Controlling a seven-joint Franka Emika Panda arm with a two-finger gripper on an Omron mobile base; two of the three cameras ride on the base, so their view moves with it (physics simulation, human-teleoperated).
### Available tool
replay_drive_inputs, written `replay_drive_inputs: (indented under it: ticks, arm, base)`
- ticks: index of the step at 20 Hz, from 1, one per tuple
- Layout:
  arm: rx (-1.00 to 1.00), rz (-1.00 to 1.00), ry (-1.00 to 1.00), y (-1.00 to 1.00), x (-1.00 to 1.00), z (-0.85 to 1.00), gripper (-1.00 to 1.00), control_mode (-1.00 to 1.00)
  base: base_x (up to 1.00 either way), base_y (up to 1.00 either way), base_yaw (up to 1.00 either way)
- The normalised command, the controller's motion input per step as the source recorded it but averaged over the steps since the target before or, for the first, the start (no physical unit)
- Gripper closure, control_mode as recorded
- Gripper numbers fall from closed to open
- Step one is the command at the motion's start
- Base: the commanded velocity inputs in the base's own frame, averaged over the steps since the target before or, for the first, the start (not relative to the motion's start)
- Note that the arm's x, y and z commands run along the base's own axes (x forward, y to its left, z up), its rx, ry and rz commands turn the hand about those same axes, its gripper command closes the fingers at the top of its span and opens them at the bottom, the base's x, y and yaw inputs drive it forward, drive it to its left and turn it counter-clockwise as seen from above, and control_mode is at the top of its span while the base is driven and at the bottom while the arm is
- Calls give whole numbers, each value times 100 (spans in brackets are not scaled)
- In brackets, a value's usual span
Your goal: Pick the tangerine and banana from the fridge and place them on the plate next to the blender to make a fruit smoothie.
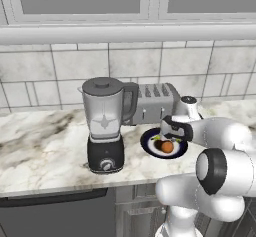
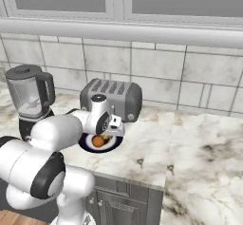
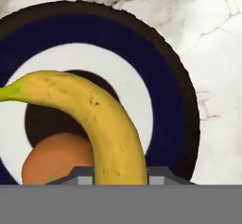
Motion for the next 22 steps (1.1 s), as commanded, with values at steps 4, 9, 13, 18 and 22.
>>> replay_drive_inputs:
  ticks: [4,9,13,18,22]
  arm:
    - [0,0,8,-3,22,-41,100,-100]
    - [0,0,6,0,9,-34,-100,-100]
    - [0,0,0,-6,-38,1,-100,-100]
    - [0,0,-2,0,-71,37,-100,-100]
    - [0,-2,-9,0,-81,56,-100,-100]
  base:
    - [0,0,0]
    - [0,0,0]
    - [0,0,0]
    - [0,0,0]
    - [0,0,0]
